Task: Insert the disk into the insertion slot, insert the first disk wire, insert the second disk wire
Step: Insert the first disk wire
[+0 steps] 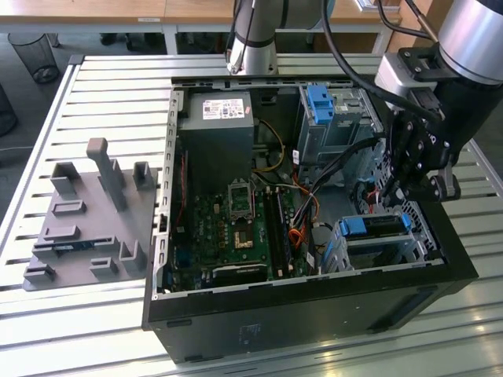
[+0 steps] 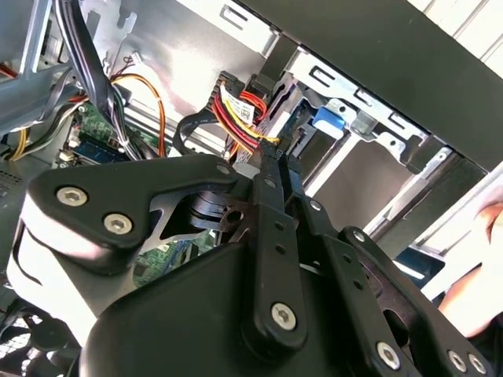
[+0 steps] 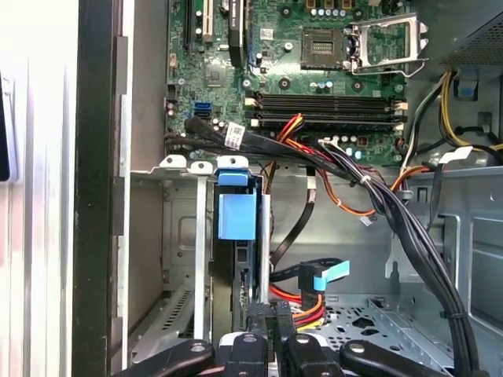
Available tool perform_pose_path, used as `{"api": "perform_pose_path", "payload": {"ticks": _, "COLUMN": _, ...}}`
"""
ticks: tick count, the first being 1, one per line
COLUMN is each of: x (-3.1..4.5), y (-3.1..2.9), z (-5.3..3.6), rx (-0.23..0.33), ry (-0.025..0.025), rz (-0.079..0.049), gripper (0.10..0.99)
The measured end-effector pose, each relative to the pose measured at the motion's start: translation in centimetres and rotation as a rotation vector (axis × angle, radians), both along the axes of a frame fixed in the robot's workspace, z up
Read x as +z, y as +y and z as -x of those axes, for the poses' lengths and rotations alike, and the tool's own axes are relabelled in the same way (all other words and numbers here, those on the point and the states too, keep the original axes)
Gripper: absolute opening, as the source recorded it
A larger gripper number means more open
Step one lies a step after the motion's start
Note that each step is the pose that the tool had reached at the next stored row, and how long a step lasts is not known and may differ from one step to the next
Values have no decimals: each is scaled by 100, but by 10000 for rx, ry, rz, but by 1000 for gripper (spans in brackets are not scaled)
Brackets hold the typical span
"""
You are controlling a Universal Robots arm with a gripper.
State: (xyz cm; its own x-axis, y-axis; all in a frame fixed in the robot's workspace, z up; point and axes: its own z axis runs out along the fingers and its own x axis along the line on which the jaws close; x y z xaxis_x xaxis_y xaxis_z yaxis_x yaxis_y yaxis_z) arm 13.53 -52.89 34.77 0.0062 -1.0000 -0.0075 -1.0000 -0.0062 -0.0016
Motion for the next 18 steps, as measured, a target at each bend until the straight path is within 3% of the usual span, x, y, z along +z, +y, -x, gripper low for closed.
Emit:
{"api": "perform_pose_path", "payload": {"ticks": 6, "x": -30, "y": -4, "z": 22, "rx": 203, "ry": -174, "rz": -2, "gripper": 165}}
{"api": "perform_pose_path", "payload": {"ticks": 18, "x": -66, "y": -58, "z": 36, "rx": -12, "ry": -190, "rz": -2, "gripper": 165}}
